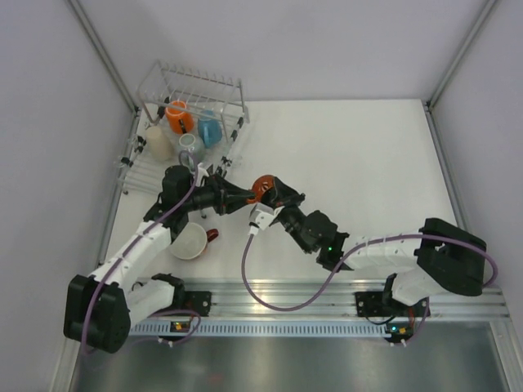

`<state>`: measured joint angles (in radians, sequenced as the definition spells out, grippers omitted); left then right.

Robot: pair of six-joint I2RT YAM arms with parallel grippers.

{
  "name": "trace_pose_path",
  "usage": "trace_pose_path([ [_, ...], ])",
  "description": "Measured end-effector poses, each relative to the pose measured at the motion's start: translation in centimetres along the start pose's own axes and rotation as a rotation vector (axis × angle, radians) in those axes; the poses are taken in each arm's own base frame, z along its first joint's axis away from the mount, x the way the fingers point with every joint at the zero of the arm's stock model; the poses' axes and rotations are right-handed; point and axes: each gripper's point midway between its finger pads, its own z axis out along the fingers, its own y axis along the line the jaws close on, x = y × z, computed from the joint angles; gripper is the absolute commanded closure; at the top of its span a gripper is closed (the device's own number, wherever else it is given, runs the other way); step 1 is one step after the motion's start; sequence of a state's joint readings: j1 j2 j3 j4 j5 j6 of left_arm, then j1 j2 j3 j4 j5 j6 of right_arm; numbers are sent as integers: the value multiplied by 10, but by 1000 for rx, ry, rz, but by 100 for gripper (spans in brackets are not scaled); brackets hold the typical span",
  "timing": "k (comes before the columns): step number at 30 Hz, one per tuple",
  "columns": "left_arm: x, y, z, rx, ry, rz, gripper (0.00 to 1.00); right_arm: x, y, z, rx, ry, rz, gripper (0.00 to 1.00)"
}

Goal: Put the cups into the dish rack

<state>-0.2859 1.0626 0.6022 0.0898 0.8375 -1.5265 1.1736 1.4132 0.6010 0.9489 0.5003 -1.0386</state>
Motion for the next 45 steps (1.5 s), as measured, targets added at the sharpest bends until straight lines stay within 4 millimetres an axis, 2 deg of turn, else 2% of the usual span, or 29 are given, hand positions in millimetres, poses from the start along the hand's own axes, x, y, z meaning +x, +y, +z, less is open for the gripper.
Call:
trace_pose_path([
  [2,0,2,-1,11,-13,-28,97,-3,1,-1,24,5,-23,100],
  [3,0,3,-2,17,-16,-43,100,-3,2,-2,34,8,-31,100],
  [7,1,11,-3,29,-21,-86,100,-1,10,-4,54,22,-38,91],
  [11,2,10,-3,35,-17,-93,100,-2,9,-5,84,24,-10,75],
  [12,3,8,-3,42,-15,-88,100,-4,8,-5,93,16,4,71],
  [13,4,6,-2,48,-12,-83,100,-7,7,-5,100,7,21,62],
  [16,5,-1,-2,63,-10,-73,100,-11,7,-6,108,-10,60,49],
  [20,3,-12,-1,78,-15,-53,100,-9,9,-10,104,-15,96,38],
  [24,-3,-20,1,82,-43,-30,100,-4,5,-23,95,-21,160,30],
  [25,-4,-23,1,85,-52,-15,100,-4,3,-27,93,-25,181,25],
  [29,-11,-42,0,93,-104,83,100,-8,-9,-45,76,-53,268,24],
  [33,-19,-49,-4,75,-178,167,100,-13,-29,-67,78,-86,383,25],
  [35,-24,-48,-6,47,-220,204,100,-16,-40,-75,80,-96,474,25],
  [38,-35,-43,-9,-5,-290,255,100,-18,-46,-81,65,-60,625,24],
  [45,-65,-31,-30,-164,-497,404,100,-6,-39,-98,47,40,927,24],
])
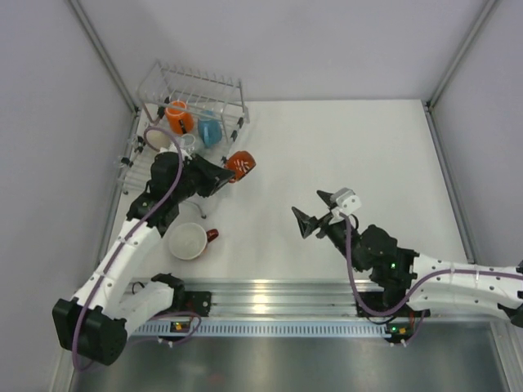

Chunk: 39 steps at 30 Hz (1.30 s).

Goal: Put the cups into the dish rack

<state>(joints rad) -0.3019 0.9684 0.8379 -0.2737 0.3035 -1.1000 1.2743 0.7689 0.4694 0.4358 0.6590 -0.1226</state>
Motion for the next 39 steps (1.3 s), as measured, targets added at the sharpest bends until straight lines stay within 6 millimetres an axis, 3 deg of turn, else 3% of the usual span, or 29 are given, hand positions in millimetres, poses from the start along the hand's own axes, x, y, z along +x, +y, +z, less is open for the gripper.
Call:
trace_pose_path([
  [7,-39,23,-7,-166,-193,141,100,10,-15,-22,33,0,156,24],
  [11,-67,47,-16,-309,-338,204,100,14,-23,-28,59,2,173,23],
  [20,-122,87,-43,-622,-608,292,100,17,-30,-32,83,0,181,22],
  [30,-159,136,-54,-886,-731,292,100,21,-30,-34,78,16,182,22],
  [39,-183,168,-59,-1015,-797,265,100,3,-41,-46,79,-40,225,21],
])
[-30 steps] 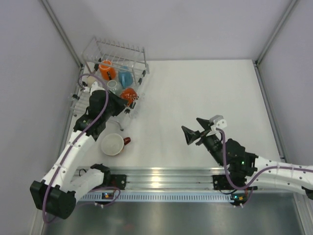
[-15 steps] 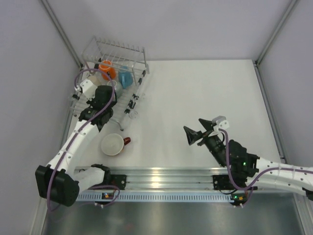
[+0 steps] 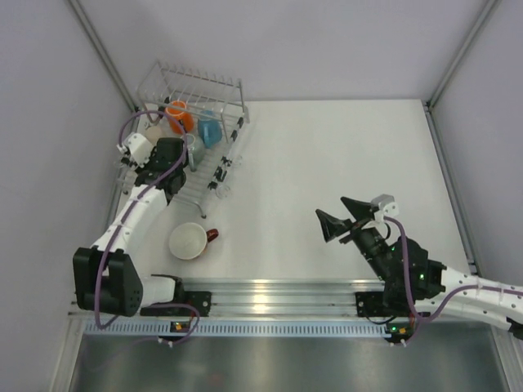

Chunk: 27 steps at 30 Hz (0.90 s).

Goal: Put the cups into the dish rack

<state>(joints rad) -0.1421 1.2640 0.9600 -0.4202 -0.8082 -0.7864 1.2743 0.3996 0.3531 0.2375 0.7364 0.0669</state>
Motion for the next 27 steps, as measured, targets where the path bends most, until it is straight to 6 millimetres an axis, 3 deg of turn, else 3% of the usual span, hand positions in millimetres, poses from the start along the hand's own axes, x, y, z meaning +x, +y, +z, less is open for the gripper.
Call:
trace_pose_path([
  [10,16,6,40,-97,21,41,100,1,-1,-2,-5,6,-8,22],
  [18,10,-1,50,-94,-20,40,100,1,-1,-2,-6,5,-9,21],
  [27,20,1,66,-135,-31,88,100,-1,-2,-3,-6,-1,-8,21],
])
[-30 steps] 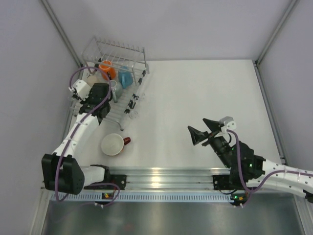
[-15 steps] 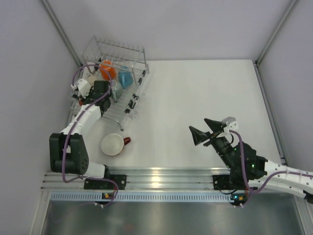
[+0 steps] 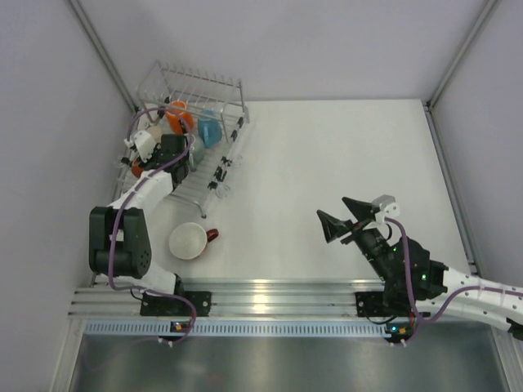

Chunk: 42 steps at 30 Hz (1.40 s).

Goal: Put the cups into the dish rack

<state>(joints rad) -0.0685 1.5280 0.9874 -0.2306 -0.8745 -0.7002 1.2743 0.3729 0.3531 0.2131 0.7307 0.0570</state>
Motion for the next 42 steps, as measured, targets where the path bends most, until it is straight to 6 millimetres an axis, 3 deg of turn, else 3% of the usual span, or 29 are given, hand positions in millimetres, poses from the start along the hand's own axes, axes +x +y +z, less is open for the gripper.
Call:
trace_pose_path([
  [6,5,3,6,-23,4,13,100,1,0,0,0,2,-6,21],
  [13,10,4,12,-42,1,35,79,1,0,0,0,2,-10,21],
  [20,9,4,12,-41,-4,37,68,1,-1,0,0,2,-14,20],
  [36,5,2,12,-37,-10,29,60,2,-1,0,1,4,-21,20],
  [42,-15,-9,1,24,-17,20,60,2,-1,0,2,6,-26,20],
])
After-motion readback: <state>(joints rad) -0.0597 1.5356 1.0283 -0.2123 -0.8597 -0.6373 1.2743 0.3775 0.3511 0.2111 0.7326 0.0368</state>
